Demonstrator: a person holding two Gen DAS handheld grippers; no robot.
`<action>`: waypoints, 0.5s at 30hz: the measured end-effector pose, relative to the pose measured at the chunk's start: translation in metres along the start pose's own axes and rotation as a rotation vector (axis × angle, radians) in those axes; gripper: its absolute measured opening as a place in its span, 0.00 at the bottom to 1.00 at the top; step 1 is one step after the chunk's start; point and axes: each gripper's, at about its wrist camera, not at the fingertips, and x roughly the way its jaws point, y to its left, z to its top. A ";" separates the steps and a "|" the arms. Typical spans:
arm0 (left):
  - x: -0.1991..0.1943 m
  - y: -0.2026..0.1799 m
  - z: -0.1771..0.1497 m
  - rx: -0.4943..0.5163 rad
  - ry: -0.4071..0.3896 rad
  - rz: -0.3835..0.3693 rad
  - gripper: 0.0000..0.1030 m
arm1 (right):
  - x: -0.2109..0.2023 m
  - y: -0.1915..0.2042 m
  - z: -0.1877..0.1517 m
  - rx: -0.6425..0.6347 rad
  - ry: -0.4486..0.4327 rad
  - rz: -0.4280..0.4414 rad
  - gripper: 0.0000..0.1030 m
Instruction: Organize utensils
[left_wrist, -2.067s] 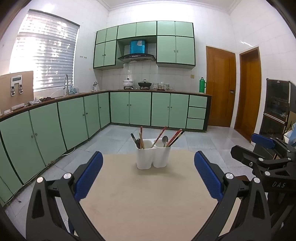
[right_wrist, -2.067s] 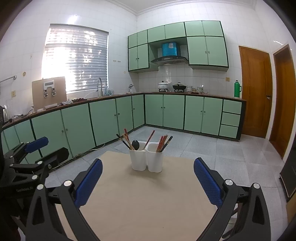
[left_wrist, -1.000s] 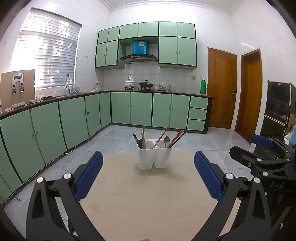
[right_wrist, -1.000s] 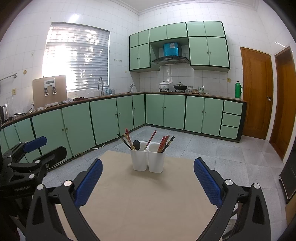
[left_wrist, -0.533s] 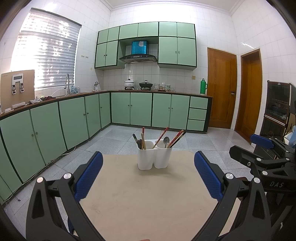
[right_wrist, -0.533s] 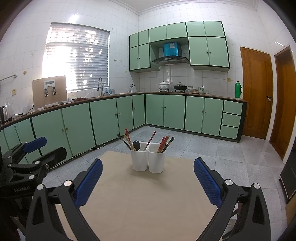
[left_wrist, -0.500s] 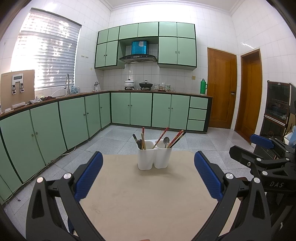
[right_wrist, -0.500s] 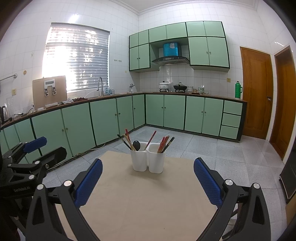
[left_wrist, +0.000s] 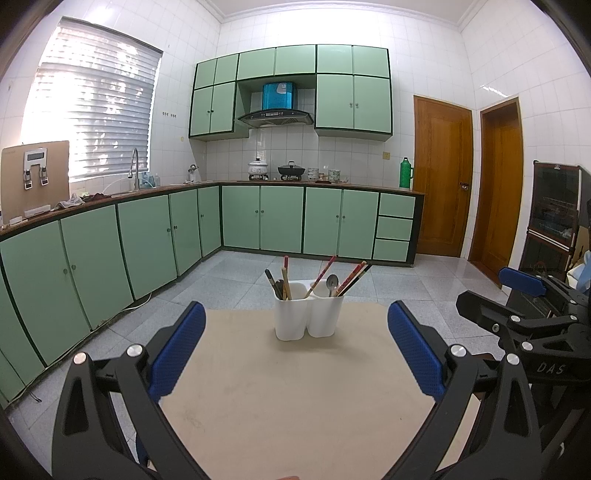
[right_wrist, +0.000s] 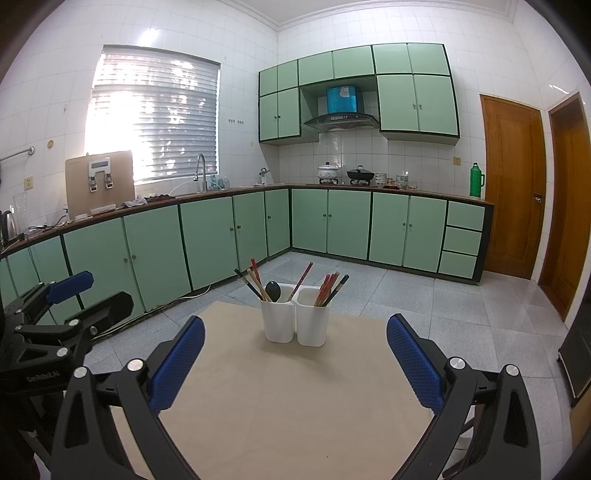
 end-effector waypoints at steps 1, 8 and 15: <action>0.000 0.000 0.000 0.000 0.001 0.000 0.93 | 0.000 0.000 0.001 0.000 0.000 0.000 0.94; 0.000 0.000 0.000 0.000 -0.001 0.000 0.93 | 0.000 0.000 0.000 0.000 0.000 0.000 0.94; 0.000 0.000 0.000 0.000 0.000 0.003 0.93 | 0.002 0.000 0.003 -0.001 0.006 0.000 0.94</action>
